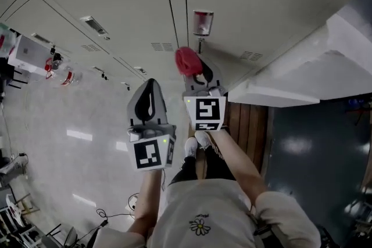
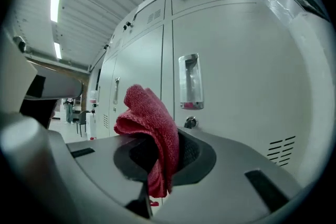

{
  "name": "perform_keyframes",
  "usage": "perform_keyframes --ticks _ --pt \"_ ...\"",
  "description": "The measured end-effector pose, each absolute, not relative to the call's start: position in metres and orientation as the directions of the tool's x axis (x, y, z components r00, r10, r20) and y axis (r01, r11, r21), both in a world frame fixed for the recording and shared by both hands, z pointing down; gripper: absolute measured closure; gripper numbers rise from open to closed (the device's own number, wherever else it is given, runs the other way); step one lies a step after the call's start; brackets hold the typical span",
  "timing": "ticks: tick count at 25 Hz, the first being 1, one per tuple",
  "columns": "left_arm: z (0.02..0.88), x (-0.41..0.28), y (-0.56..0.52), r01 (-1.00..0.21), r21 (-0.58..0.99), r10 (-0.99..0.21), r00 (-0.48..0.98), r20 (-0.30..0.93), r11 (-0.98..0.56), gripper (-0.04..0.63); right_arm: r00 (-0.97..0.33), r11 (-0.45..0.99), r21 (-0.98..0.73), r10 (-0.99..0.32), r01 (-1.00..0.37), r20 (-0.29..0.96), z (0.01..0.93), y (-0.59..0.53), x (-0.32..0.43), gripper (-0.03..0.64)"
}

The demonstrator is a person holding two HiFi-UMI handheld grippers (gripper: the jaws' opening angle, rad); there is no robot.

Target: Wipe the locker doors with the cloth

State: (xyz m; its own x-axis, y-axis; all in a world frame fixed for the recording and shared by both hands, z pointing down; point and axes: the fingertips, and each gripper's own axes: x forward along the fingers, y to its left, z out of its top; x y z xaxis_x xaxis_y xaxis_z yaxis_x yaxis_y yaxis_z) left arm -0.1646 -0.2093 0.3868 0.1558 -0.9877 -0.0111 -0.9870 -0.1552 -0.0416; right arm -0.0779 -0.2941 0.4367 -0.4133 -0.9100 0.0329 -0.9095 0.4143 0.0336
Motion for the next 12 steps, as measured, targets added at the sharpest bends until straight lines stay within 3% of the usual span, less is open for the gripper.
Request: perform_keyframes --ticks 12 --pt "0.421 -0.184 -0.211 -0.992 -0.057 -0.993 0.114 0.043 -0.117 0.578 -0.357 0.360 0.089 -0.933 -0.929 0.044 0.473 -0.335 -0.097 0.577"
